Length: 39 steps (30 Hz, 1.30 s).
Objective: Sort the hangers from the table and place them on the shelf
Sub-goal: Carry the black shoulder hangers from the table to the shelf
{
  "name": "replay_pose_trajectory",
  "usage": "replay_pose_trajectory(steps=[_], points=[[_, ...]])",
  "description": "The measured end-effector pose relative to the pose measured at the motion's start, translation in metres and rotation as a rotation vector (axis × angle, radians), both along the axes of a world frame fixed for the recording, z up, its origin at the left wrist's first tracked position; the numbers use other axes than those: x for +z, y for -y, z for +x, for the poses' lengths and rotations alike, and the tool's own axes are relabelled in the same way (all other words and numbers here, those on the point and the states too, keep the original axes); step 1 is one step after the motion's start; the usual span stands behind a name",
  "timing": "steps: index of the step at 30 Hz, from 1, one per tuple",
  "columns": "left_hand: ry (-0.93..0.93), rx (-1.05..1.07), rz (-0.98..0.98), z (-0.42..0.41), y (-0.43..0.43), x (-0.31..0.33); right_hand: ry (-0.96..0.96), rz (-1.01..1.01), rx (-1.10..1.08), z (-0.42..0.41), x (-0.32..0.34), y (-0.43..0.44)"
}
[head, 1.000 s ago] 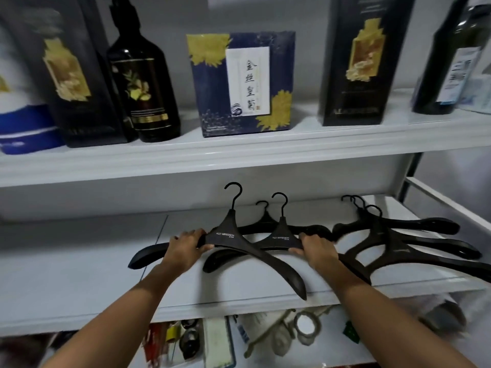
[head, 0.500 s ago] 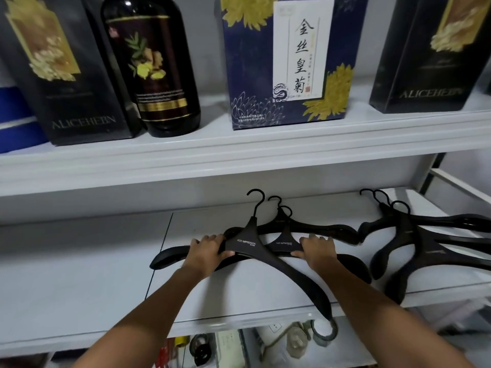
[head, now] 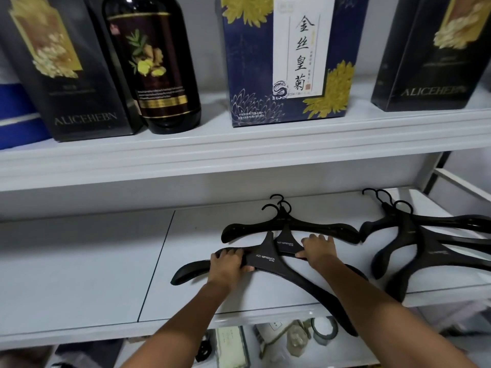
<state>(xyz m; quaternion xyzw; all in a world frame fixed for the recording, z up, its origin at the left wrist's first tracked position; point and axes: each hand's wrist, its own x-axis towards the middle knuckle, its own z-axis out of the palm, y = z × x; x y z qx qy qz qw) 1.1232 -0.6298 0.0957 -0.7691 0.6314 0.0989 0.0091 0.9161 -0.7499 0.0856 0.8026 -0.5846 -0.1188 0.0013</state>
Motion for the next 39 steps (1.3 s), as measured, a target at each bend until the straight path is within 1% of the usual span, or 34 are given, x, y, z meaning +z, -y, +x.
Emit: replay_pose_trajectory(steps=[4, 8, 10, 12, 14, 18, 21, 22, 24, 25, 27, 30, 39], points=[[-0.023, 0.039, -0.007, -0.021, 0.001, -0.003, 0.11, -0.086, -0.001, -0.024, 0.011, 0.001], [-0.046, 0.034, -0.032, -0.046, 0.006, -0.008, 0.224, -0.179, 0.047, -0.05, 0.018, -0.013], [-0.03, 0.03, -0.031, -0.051, 0.009, -0.013, 0.278, -0.186, 0.089, -0.059, 0.015, -0.022], [-0.031, 0.034, -0.029, -0.054, 0.013, -0.018, 0.311, -0.14, 0.122, -0.066, 0.011, -0.032], [-0.04, 0.04, -0.038, -0.057, 0.016, -0.021, 0.291, -0.107, 0.124, -0.069, 0.004, -0.042], [-0.013, 0.014, -0.102, -0.061, 0.018, -0.025, 0.091, -0.072, 0.098, -0.064, -0.017, -0.057], [0.11, -0.09, -0.174, -0.056, 0.022, -0.023, 0.004, -0.122, 0.048, -0.061, -0.033, -0.059], [0.135, -0.131, -0.195, -0.051, 0.024, -0.024, 0.039, -0.17, 0.04, -0.061, -0.04, -0.056], [0.119, -0.166, -0.214, -0.037, 0.031, -0.022, 0.114, -0.198, 0.027, -0.059, -0.047, -0.049], [0.116, -0.161, -0.193, -0.03, 0.035, -0.022, 0.115, -0.221, 0.035, -0.059, -0.047, -0.047], [0.135, -0.144, -0.068, -0.02, 0.042, -0.023, 0.107, -0.269, 0.061, -0.06, -0.047, -0.045], [0.158, -0.11, 0.09, -0.023, 0.042, -0.028, 0.087, -0.275, 0.082, -0.061, -0.048, -0.042], [0.061, -0.023, 0.202, -0.033, 0.039, -0.034, 0.074, -0.199, 0.103, -0.066, -0.048, -0.026]])
